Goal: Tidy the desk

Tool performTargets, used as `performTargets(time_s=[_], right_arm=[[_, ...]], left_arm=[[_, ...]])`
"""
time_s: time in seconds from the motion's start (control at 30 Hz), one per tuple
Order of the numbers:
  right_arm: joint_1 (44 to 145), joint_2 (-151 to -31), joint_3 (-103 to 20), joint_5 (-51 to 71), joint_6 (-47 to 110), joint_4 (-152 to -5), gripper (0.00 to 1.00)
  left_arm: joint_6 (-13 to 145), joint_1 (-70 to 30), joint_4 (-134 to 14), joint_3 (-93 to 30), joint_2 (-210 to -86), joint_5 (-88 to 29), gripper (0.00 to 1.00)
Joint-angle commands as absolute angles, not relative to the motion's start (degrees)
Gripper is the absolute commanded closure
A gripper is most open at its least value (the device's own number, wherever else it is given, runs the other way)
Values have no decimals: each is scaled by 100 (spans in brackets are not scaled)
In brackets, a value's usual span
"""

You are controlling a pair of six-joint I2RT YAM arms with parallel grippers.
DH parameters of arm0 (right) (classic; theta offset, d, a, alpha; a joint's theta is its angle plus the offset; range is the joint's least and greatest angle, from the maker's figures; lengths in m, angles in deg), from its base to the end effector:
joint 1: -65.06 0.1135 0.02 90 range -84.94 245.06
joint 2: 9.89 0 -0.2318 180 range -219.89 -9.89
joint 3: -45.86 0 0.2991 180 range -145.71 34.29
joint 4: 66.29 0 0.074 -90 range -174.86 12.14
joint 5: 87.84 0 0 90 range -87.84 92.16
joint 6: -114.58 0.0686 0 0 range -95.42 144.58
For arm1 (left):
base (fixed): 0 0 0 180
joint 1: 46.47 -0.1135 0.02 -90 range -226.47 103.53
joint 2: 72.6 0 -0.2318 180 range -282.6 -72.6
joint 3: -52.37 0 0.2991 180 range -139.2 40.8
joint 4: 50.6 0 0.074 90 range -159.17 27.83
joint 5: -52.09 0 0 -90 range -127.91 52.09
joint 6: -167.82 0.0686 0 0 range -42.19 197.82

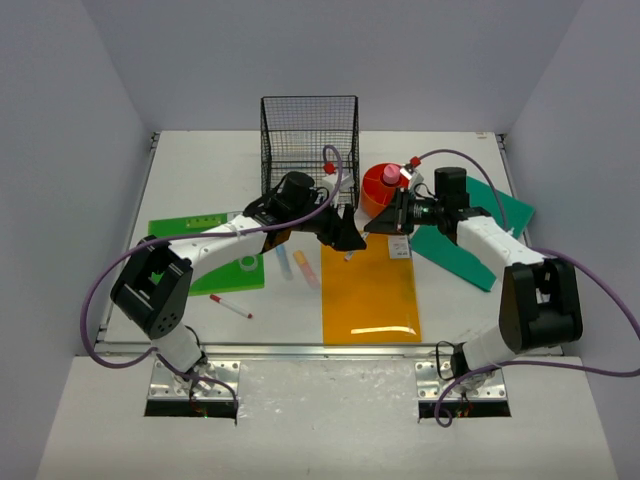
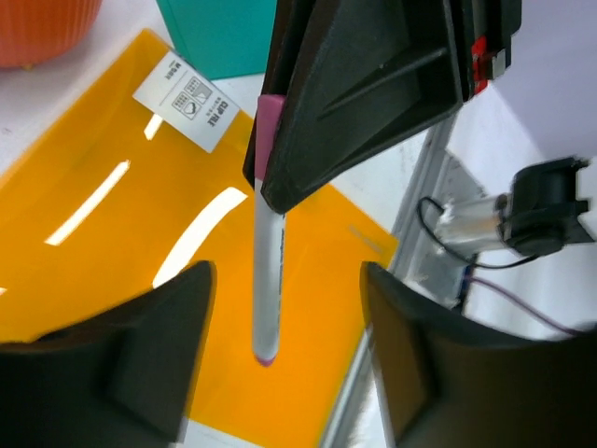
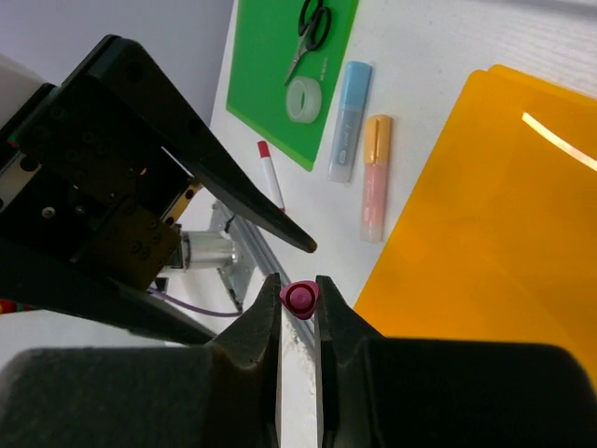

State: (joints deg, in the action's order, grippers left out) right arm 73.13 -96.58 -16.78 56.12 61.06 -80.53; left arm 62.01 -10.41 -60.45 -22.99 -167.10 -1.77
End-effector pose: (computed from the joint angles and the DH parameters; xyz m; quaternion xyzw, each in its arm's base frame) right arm 0.3581 0.1068 0.1522 0.0050 0.8260 0.5251 0.2049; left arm 0.3270 -0.2881 0.1838 0.2990 0.7787 -0.4514 0.3171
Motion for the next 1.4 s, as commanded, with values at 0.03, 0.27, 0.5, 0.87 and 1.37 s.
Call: performTargets(time_s=[0.03, 0.27, 0.5, 0.87, 1.37], right_arm=[[7256, -9255, -2148, 4871, 4863, -8680, 100], [6621, -8971, -2794, 3329, 3472, -9419, 100], [6225, -9373, -3327, 2437, 3117, -9218, 100], [6225, -10076, -3811, 2019, 3357, -8491, 100], [6232, -10948, -4829, 2022, 3451, -8324, 100]], left_arm=[[6287, -1283, -6194, -2360, -16304, -410, 3], [7027, -2225, -7148, -2610, -15307, -1442, 0], [7966, -2258, -7556, -2113, -14514, -3263, 0], [9116, -2525, -8390, -1155, -13936, -3010, 0], [10667, -2608, -9361, -832, -14023, -1785, 0]])
